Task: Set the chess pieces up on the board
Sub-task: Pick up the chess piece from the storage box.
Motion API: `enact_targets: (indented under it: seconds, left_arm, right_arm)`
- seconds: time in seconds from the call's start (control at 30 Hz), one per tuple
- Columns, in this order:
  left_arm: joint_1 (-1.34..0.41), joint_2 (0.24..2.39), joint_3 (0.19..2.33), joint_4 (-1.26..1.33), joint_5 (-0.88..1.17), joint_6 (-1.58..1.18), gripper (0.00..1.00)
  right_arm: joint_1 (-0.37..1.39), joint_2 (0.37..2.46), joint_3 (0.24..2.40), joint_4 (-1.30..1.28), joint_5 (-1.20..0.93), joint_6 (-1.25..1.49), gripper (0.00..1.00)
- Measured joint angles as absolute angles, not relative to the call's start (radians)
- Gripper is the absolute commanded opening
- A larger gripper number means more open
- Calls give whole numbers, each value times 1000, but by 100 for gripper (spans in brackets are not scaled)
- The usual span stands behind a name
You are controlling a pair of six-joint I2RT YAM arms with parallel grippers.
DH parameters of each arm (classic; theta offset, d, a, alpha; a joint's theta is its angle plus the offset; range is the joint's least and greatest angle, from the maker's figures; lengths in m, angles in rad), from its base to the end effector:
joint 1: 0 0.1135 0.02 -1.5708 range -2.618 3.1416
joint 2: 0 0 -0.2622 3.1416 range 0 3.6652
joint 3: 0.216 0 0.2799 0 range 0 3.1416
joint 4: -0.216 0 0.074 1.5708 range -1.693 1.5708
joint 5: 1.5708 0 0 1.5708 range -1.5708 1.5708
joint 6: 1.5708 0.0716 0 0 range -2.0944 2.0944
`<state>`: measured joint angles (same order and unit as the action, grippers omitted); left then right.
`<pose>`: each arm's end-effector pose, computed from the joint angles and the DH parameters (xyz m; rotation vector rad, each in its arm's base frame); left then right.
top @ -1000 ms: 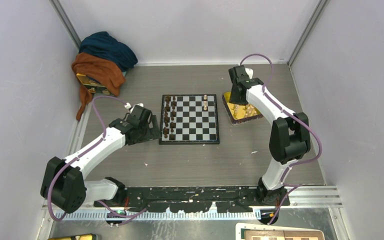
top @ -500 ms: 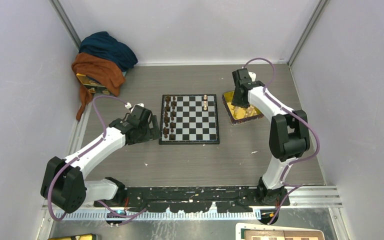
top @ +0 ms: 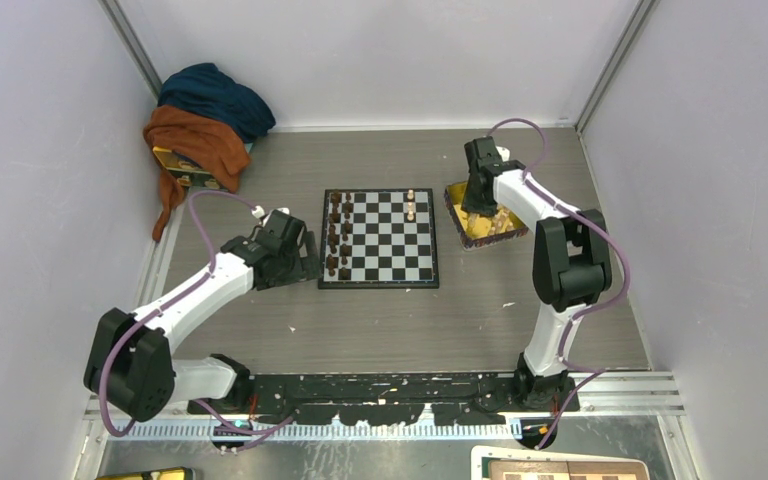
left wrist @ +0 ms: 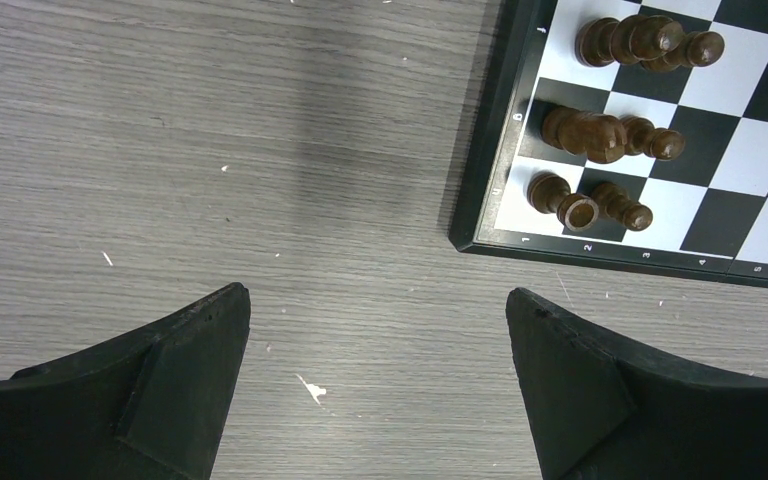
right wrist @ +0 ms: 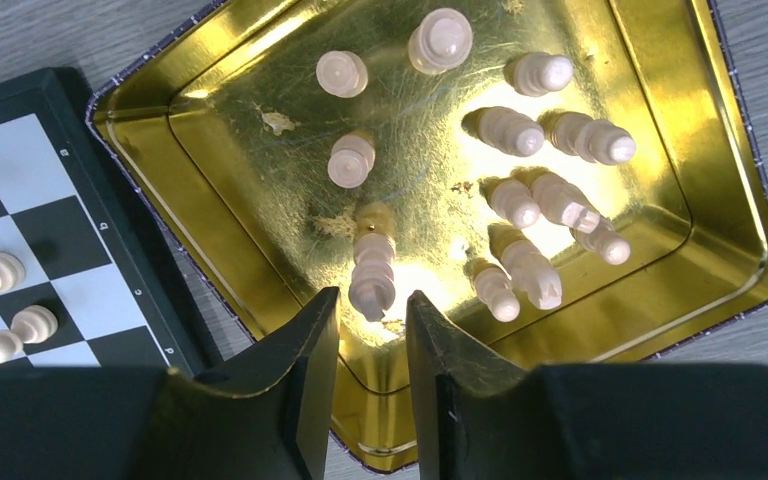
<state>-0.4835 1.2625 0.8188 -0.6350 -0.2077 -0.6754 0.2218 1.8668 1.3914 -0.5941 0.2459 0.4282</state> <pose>0.2558 -0.1176 0.1732 -0.3188 2.5974 -0.1316 0.4291 0.0789 0.1667 0.3483 2.5672 -0.0915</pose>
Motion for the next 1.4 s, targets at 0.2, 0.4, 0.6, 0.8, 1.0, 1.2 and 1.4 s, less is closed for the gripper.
enact_targets:
  seconds: [0.2,0.4,0.6,0.8,1.0,1.2,1.4]
  left_arm:
    - [-484,1271,819,-632,-208,-676,100]
    - [-483,1274,819,-632,-208,-676,100]
    - [-483,1274,819,-632,-207,-676,100]
    - [-484,1275,819,-632,-208,-676,100]
    - [-484,1275,819,-632,-208,-676,100]
    - [-484,1275,819,-632,-208,-677,100]
    - [-484,1261,819,-632,-208,-677,100]
  right_arm:
    - [214,1893,1410,-590,233,427,36]
    - [205,1917,1416,-587,222,425,32]
    - [205,1919,1417,-586,213,423,3]
    - [201,1919,1417,-587,211,422,1]
    - [201,1919,1428,-597,211,421,1]
    - [201,1917,1459,-600,211,420,1]
    - [201,1902,1476,-619,212,416,1]
